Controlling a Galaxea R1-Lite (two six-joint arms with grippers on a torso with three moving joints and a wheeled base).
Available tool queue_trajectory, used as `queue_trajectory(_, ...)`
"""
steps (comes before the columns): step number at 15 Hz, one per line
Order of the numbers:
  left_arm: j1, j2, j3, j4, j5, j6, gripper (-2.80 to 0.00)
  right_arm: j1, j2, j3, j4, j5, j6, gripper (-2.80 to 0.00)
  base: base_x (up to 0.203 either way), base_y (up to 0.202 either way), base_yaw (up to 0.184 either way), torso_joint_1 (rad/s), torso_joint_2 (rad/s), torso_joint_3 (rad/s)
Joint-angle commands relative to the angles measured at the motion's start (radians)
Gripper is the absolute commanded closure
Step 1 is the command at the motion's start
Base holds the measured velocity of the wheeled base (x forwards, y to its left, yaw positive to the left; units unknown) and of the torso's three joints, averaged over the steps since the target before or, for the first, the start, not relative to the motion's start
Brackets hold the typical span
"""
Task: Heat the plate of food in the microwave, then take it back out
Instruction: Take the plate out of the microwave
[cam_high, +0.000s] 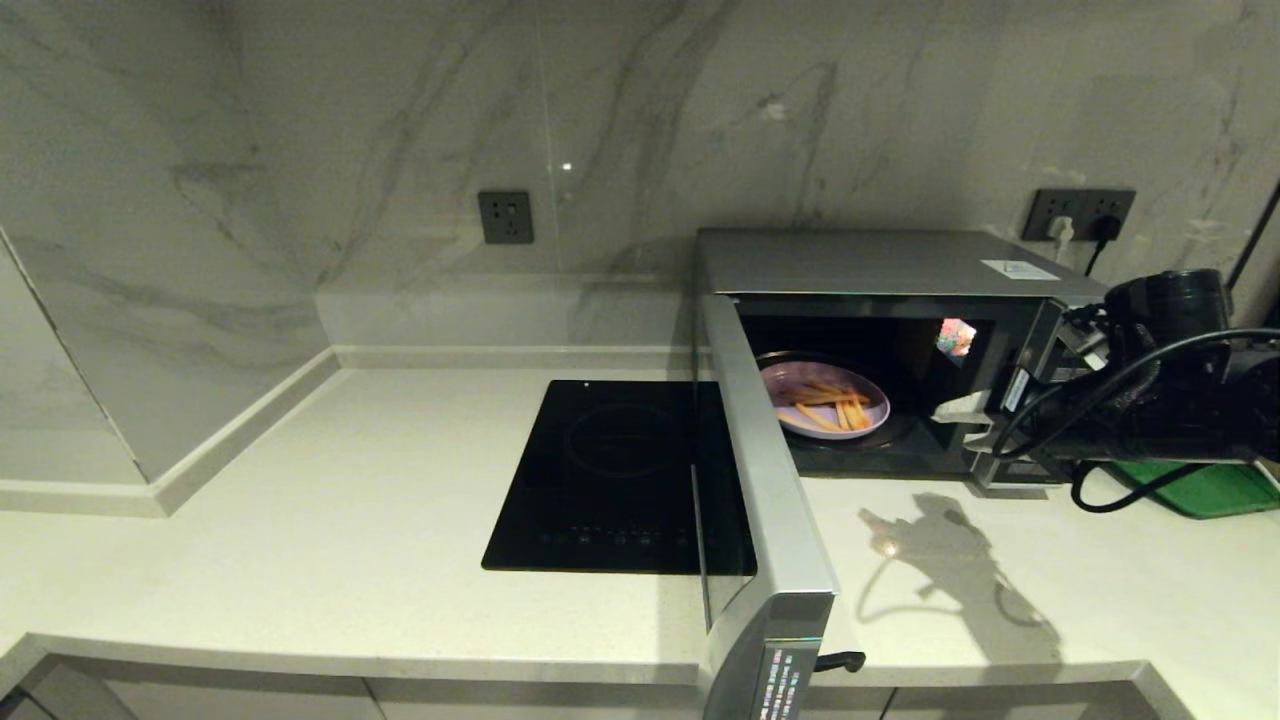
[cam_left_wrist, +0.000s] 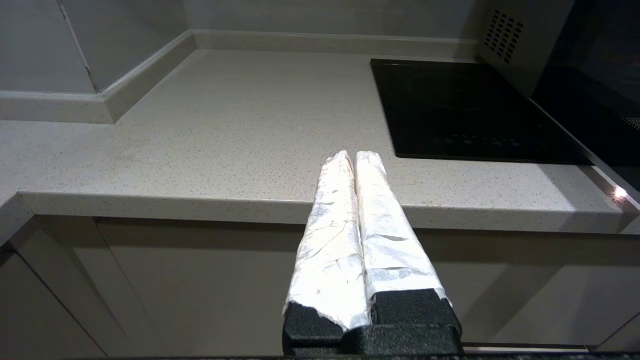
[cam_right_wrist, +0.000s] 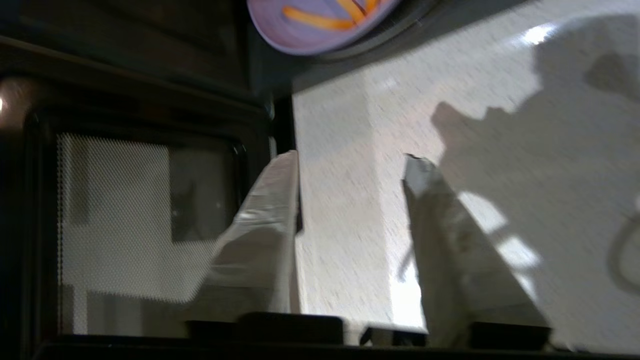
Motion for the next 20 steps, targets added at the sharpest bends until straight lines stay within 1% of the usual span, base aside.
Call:
queue_trajectory(1,0.000,0.000,0.000,-0.001,0.001,-0.001,0.00,0.086,0.107,-0.065,-0.013,-0.133,0.077,-2.80,0.000,0.000,0.000,0.000,0.00,0.000)
queue_trajectory(3,0.001,-0.002,0.000,-0.001,0.001,-0.001,0.00,0.174,0.153,-0.102,-0.014,-0.299,0.157,-2.80,0.000,0.000,0.000,0.000,0.00,0.000)
queue_trajectory(4,0.001,0.000,0.000,-0.001,0.001,-0.001,0.00,0.210,0.158,-0.109,-0.010,-0.338,0.203,-2.80,0.000,0.000,0.000,0.000,0.00,0.000)
queue_trajectory(6,0.001,-0.002,0.000,-0.001,0.001,-0.001,0.00,0.240,0.164,-0.148,0.028,-0.382,0.263,-2.80,0.000,0.000,0.000,0.000,0.00,0.000)
queue_trajectory(7,0.001,0.000,0.000,-0.001,0.001,-0.001,0.00,0.245,0.184,-0.182,0.068,-0.425,0.283,-2.80,0.000,0.000,0.000,0.000,0.00,0.000)
queue_trajectory(8,0.001,-0.002,0.000,-0.001,0.001,-0.001,0.00,0.249,0.206,-0.215,0.105,-0.486,0.307,-2.80,0.000,0.000,0.000,0.000,0.00,0.000)
queue_trajectory(9,0.001,0.000,0.000,-0.001,0.001,-0.001,0.00,0.250,0.217,-0.235,0.132,-0.532,0.344,-2.80,0.000,0.000,0.000,0.000,0.00,0.000)
queue_trajectory(12,-0.001,-0.002,0.000,-0.001,0.001,-0.001,0.00,0.249,0.223,-0.257,0.160,-0.554,0.393,-2.80,0.000,0.000,0.000,0.000,0.00,0.000)
queue_trajectory(14,0.001,0.000,0.000,-0.001,0.001,-0.001,0.00,0.249,0.259,-0.309,0.197,-0.560,0.428,-2.80,0.000,0.000,0.000,0.000,0.00,0.000)
queue_trajectory(20,0.000,-0.002,0.000,-0.001,0.001,-0.001,0.00,0.232,0.369,-0.425,0.206,-0.576,0.442,-2.80,0.000,0.000,0.000,0.000,0.00,0.000)
